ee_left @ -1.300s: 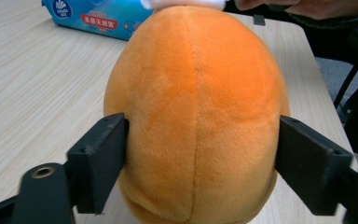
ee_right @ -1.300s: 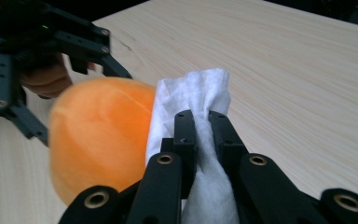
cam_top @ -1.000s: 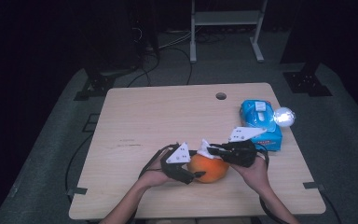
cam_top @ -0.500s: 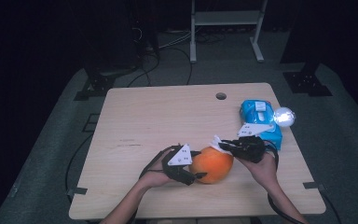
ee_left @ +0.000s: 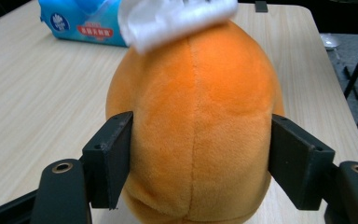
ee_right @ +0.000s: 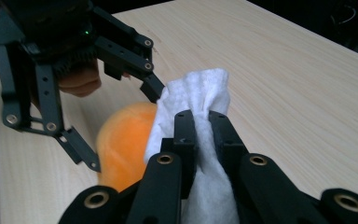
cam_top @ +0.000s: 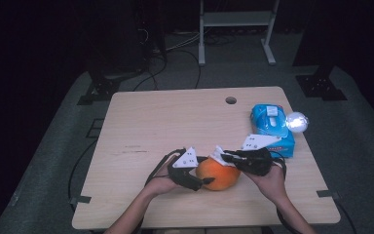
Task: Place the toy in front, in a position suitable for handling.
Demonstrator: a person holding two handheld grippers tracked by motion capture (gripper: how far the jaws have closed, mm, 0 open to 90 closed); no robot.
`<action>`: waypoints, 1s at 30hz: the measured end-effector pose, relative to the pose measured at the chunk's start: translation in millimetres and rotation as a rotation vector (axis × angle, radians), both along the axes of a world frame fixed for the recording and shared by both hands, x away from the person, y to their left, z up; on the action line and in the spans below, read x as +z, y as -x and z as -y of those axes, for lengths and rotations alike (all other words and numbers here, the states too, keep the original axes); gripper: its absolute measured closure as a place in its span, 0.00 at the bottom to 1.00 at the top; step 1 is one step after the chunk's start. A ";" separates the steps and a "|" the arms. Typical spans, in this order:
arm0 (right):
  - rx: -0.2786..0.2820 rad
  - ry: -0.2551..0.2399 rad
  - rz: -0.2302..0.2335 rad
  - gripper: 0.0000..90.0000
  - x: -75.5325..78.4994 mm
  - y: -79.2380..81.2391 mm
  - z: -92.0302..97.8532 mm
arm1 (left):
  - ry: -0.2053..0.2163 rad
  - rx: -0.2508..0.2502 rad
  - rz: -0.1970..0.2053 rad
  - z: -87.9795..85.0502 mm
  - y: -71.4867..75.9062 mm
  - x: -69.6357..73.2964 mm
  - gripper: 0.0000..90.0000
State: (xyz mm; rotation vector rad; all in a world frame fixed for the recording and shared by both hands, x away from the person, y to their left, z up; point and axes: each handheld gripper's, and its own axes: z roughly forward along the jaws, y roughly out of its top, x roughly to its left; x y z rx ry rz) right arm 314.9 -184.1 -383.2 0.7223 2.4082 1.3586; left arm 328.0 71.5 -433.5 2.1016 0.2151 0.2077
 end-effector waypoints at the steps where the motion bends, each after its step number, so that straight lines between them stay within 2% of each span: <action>1: -0.008 -0.009 -0.007 0.91 -1.9 -2.9 3.5 | 0.005 0.005 -0.012 -1.6 -1.2 -0.6 0.31; 7: -0.129 -0.039 -0.073 0.91 -21.1 -22.9 40.9 | 0.032 0.023 -0.061 -9.5 -8.3 -3.9 0.31; 8: -0.143 -0.052 -0.094 0.91 -24.8 -25.2 47.3 | 0.037 0.022 -0.065 -9.6 -9.3 -4.1 0.31; 10: -0.149 -0.060 -0.109 0.91 -27.4 -25.0 50.7 | 0.042 0.021 -0.073 -9.2 -9.9 -4.3 0.31; 14: -0.117 -0.056 -0.082 0.91 -20.5 -20.1 40.8 | 0.047 0.028 -0.073 -7.6 -9.0 -3.8 0.30; 17: -0.075 -0.069 -0.069 0.91 -13.4 -15.2 28.2 | 0.049 0.032 -0.066 -4.8 -7.8 -2.1 0.31; 21: -0.022 -0.059 -0.038 0.91 -4.7 -8.0 8.6 | 0.043 0.042 -0.055 0.7 -4.1 1.5 0.31; 23: 0.002 -0.063 -0.032 0.91 -1.8 -4.9 0.4 | 0.047 0.042 -0.065 3.5 -2.5 3.8 0.31; 25: 0.026 -0.061 -0.024 0.91 0.3 -0.9 -8.1 | 0.036 0.045 -0.050 7.0 -0.1 6.8 0.32; 26: 0.030 -0.050 -0.014 0.91 0.8 0.4 -10.3 | 0.029 0.042 -0.042 7.9 0.3 7.3 0.32; 28: 0.024 -0.019 0.010 0.91 2.2 2.2 -11.3 | 0.052 0.042 -0.049 6.6 -0.9 5.5 0.32; 30: 0.008 -0.025 0.005 0.91 0.8 -0.9 -5.4 | 0.069 0.039 -0.050 5.2 -2.6 3.5 0.30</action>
